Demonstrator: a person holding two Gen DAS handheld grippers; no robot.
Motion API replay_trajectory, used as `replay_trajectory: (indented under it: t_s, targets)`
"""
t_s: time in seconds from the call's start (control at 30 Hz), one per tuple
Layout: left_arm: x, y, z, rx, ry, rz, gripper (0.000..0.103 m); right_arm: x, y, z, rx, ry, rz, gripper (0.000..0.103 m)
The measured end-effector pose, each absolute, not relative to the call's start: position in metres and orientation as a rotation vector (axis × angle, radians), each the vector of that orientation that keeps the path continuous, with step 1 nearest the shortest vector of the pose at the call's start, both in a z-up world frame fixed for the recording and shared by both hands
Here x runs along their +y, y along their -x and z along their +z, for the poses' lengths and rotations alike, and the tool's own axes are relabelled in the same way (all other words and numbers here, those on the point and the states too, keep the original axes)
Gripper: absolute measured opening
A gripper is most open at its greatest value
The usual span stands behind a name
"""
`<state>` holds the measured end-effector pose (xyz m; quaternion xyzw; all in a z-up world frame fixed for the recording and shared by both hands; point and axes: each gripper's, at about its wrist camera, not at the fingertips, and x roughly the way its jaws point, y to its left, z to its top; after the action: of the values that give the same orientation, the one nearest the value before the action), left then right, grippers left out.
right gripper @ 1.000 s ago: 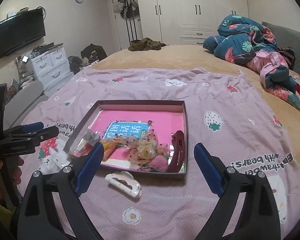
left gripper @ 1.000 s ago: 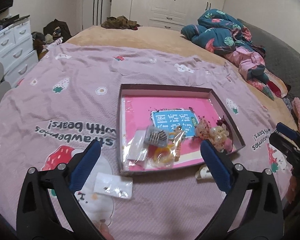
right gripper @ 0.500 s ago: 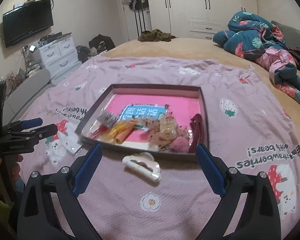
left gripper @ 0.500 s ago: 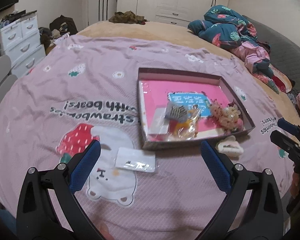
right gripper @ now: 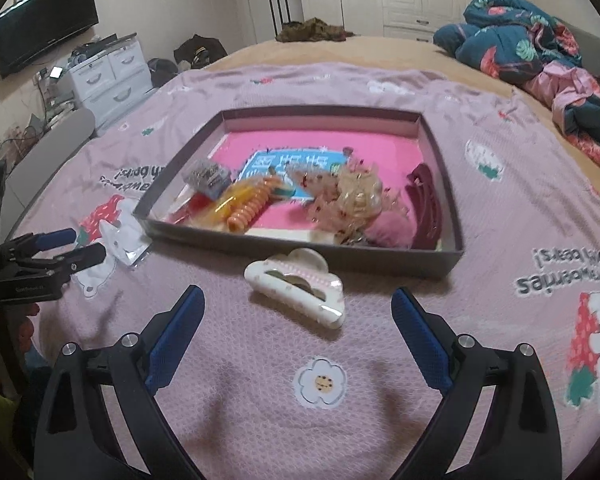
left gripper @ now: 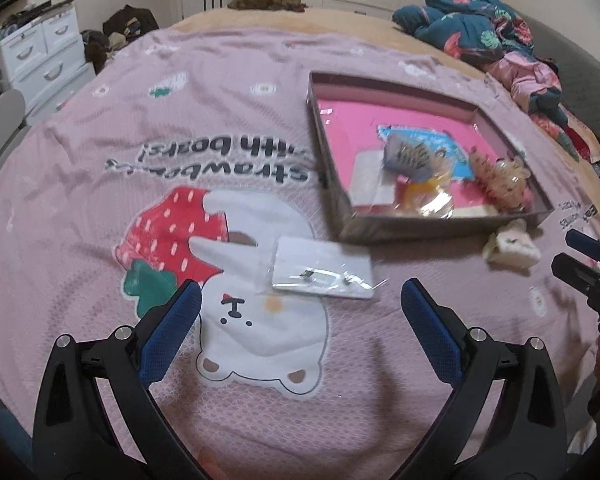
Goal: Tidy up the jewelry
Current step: 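Grasp the white earring card with the left tool while the right tool grasps the white cloud claw clip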
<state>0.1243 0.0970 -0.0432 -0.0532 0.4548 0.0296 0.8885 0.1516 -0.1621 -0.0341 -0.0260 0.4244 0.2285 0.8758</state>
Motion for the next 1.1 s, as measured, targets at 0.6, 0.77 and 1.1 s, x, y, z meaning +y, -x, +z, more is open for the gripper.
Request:
replay_trajectory:
  t_s: [0.6,0.77,1.1]
  targets:
    - [0.086,-0.154,-0.073,0.989,0.115,0.015,0.093,-0.135,-0.187,-0.077,0.978,0.047,0.443,0.094]
    - [0.077,-0.154,-0.074,0.995,0.063,0.024,0.071,-0.133,-0.19,-0.085,0.985,0.059,0.414,0.07]
    - [0.081,-0.141,-0.062,0.984,0.1,0.013,0.061,-0.141,-0.165,-0.071,0.957,0.094,0.482,0.067]
